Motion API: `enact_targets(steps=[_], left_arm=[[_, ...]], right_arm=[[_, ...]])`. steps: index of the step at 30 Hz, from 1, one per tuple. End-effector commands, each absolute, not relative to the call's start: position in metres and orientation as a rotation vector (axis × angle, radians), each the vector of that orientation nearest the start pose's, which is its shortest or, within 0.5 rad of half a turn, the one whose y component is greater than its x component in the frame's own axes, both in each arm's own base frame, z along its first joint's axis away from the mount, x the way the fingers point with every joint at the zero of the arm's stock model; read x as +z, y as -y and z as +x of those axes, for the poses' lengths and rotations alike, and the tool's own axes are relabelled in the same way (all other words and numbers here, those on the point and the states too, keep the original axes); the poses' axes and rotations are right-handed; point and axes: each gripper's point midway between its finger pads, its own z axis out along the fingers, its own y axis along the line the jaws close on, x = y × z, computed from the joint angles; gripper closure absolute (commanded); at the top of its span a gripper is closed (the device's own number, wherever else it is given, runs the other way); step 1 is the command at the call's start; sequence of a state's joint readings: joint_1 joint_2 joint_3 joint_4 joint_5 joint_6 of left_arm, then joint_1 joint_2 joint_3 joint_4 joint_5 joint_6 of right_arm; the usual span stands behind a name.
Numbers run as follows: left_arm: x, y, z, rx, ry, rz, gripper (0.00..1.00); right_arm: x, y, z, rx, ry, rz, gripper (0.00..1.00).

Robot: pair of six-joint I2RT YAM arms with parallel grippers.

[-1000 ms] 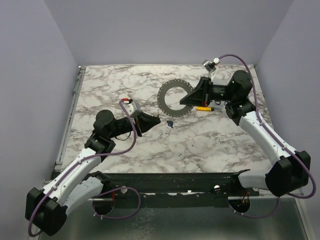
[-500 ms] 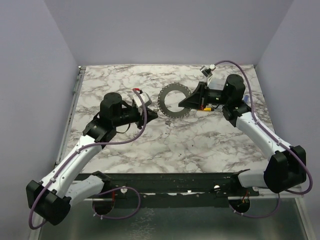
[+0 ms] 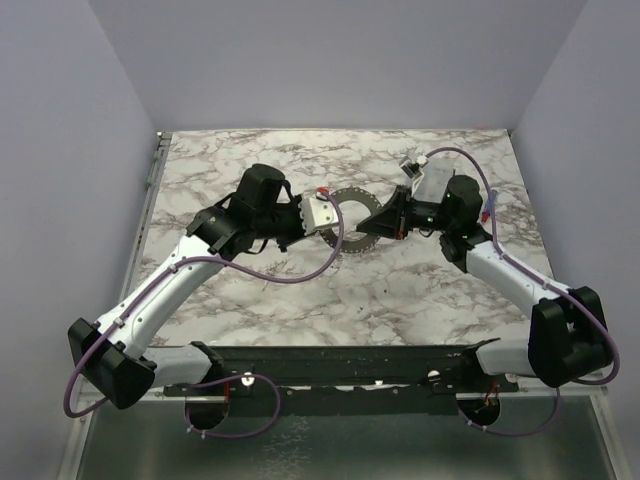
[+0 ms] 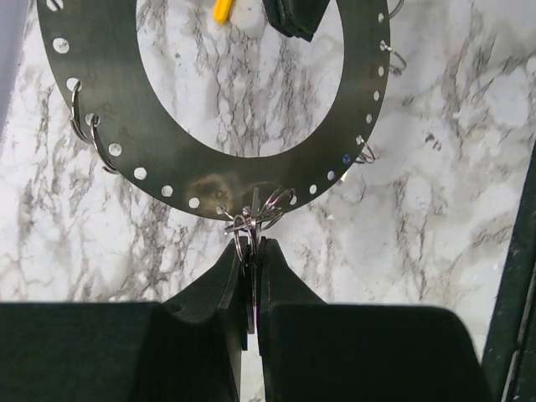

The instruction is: Remove the keys from the keyring

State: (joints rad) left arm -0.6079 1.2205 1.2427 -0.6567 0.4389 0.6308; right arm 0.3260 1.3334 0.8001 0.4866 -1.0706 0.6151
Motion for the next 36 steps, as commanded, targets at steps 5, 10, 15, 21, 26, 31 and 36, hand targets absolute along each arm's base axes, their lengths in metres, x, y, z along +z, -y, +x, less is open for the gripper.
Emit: enact_targets(steps=[5, 10, 15, 21, 26, 31, 36], left_arm=[[0.302, 0.243, 0.277, -0.157, -1.335, 1.619, 1.00], [0.306, 0.248, 0.278, -0.119, -1.259, 1.674, 1.00], [0.310, 0.251, 0.275, -0.097, -1.198, 1.707, 1.00], [0.312, 0.252, 0.264, -0.106, -1.131, 1.738, 1.00], [0.310, 0.257, 0.256, -0.135, -1.100, 1.757, 1.00], [0.310, 0.261, 0.244, -0.165, -1.011, 1.795, 1.00], [0.318, 0.261, 0.242, -0.132, -0.939, 1.813, 1.00]], right_arm=[[0.236, -0.258, 0.255, 1.515, -1.712, -0.673, 0.52], [0.229, -0.252, 0.253, 1.506, -1.731, -0.660, 0.39], [0.231, -0.248, 0.251, 1.479, -1.719, -0.697, 0.34], [0.240, -0.248, 0.244, 1.449, -1.658, -0.828, 0.32], [0.261, -0.245, 0.242, 1.352, -1.606, -1.003, 0.33], [0.284, -0.240, 0.234, 1.291, -1.540, -1.117, 0.36], [0.303, -0.240, 0.228, 1.278, -1.492, -1.166, 0.36]])
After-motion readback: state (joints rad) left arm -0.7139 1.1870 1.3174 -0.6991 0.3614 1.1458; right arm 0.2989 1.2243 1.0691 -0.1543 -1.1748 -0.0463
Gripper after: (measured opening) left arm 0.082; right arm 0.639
